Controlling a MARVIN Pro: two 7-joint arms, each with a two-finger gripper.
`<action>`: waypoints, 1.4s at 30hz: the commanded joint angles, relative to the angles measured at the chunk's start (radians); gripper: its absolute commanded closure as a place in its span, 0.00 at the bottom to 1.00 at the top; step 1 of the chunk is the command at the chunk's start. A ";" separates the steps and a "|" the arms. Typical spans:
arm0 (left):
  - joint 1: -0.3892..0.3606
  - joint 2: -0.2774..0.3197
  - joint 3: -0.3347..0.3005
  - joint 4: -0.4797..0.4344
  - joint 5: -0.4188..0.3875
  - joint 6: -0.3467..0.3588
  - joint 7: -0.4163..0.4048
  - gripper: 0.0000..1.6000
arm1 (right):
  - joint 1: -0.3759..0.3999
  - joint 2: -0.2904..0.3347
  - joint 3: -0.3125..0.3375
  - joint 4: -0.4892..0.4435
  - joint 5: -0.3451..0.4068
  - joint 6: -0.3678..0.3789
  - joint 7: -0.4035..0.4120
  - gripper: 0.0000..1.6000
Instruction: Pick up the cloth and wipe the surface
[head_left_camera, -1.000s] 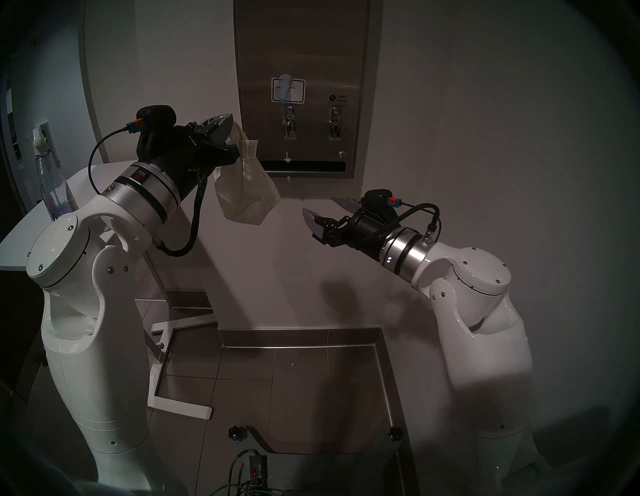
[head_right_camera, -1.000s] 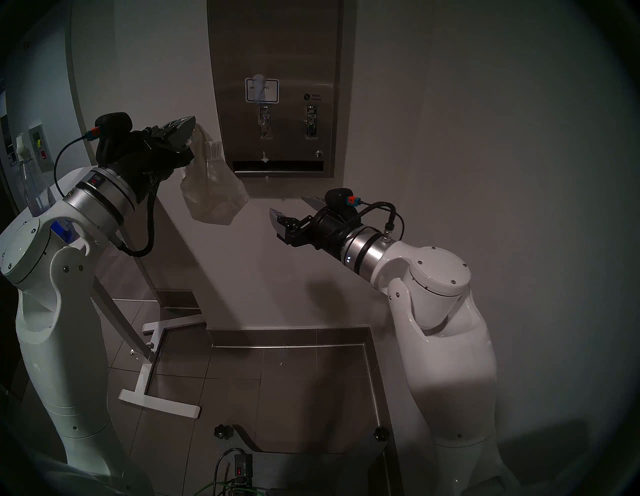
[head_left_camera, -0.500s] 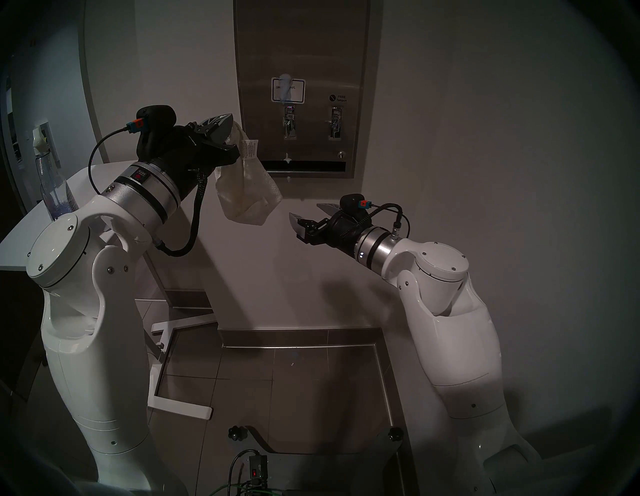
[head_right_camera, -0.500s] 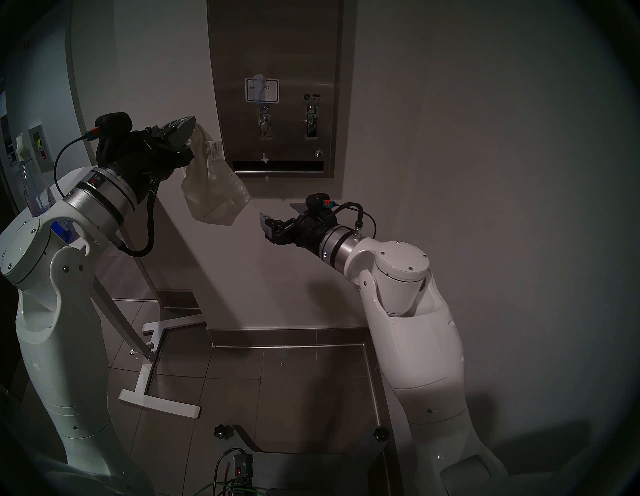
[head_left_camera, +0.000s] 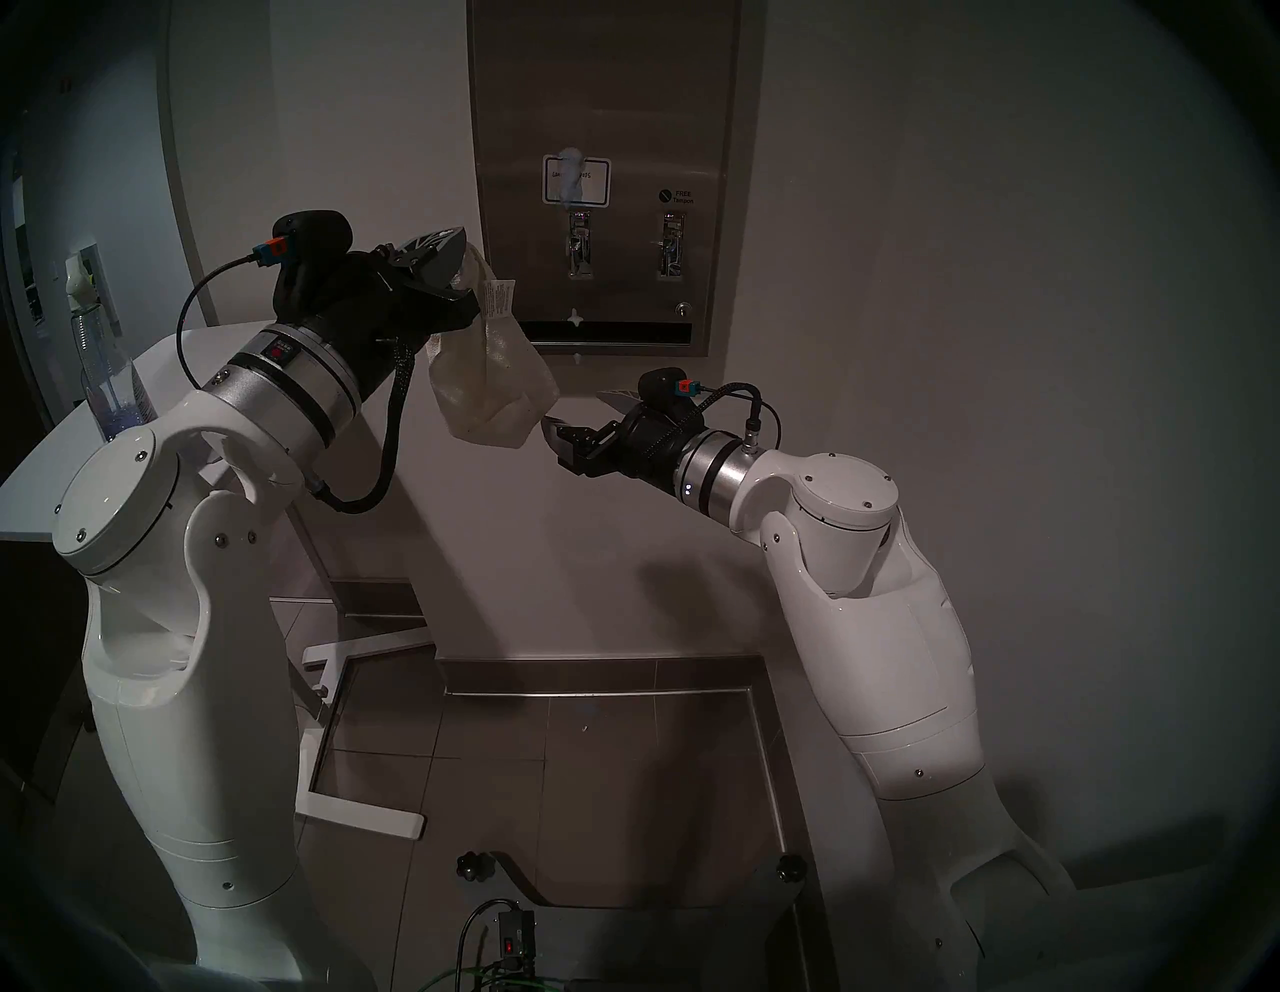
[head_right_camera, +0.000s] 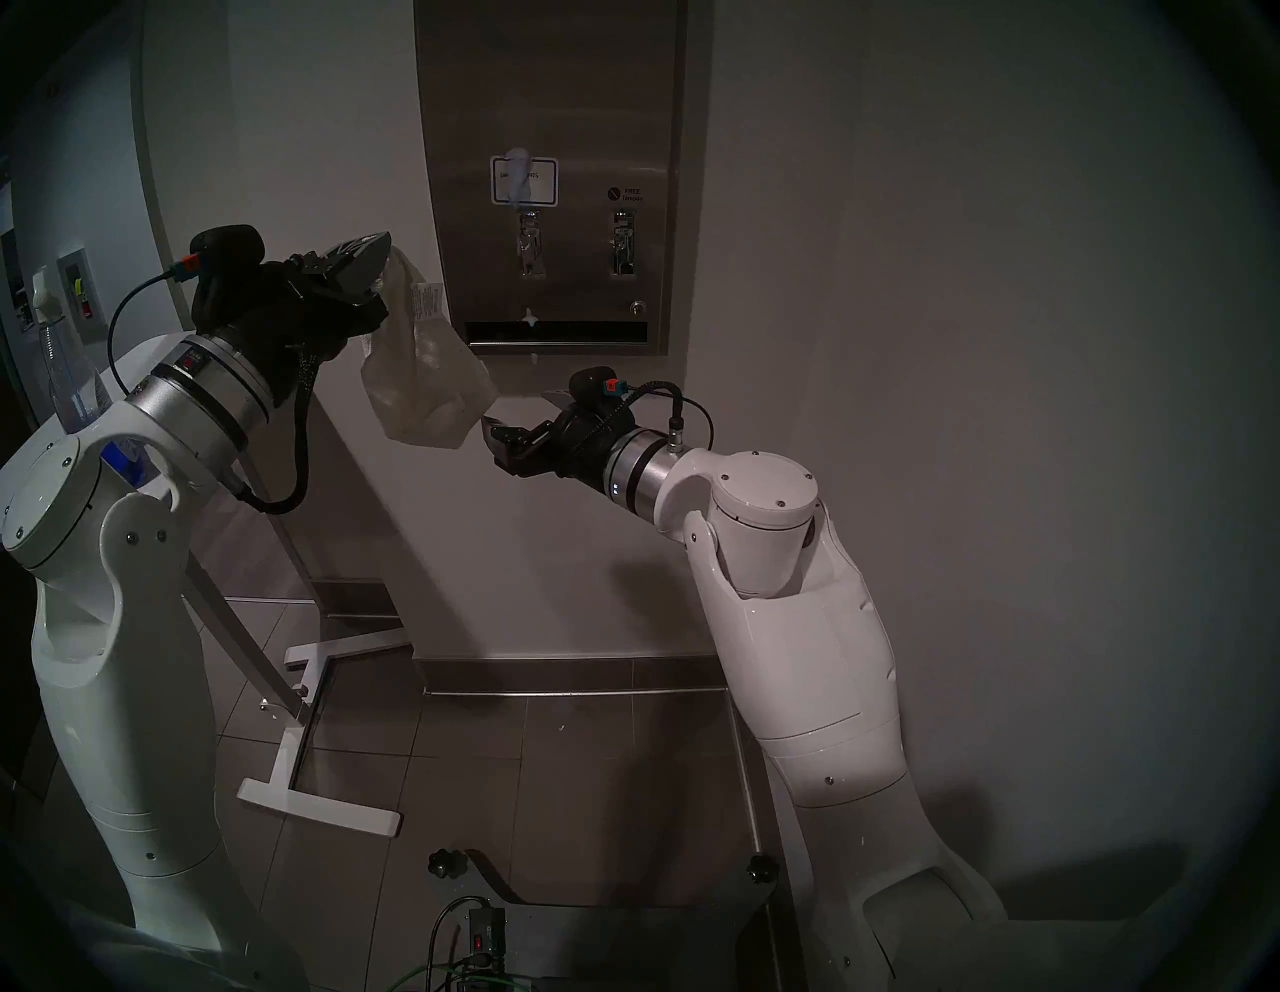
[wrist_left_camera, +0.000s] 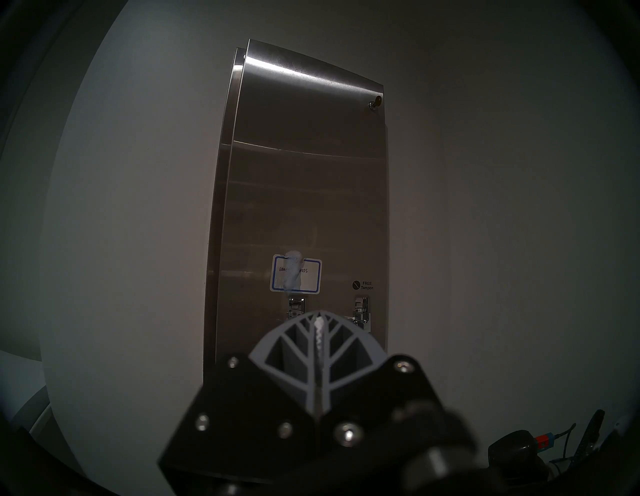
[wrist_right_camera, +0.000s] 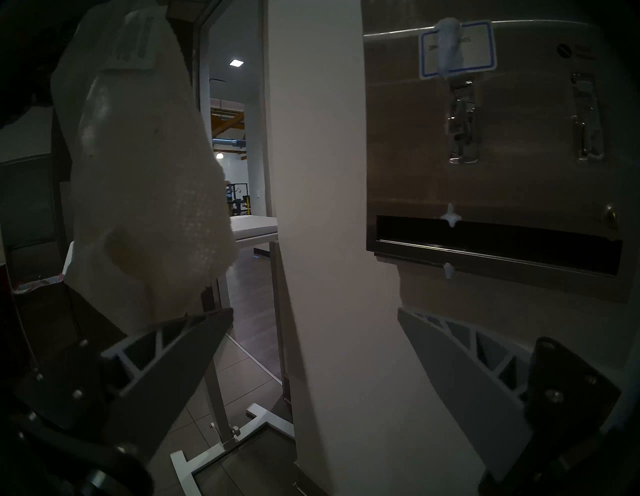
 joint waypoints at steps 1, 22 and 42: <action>-0.025 0.002 0.001 -0.021 0.000 -0.016 -0.001 1.00 | 0.044 0.058 0.036 -0.049 0.043 0.026 0.090 0.00; -0.026 0.000 0.001 -0.021 0.002 -0.015 -0.003 1.00 | 0.192 0.022 0.021 0.018 0.060 0.121 0.148 0.00; -0.026 -0.002 0.000 -0.021 0.004 -0.015 -0.005 1.00 | 0.266 0.065 0.069 0.123 0.127 0.215 0.265 0.00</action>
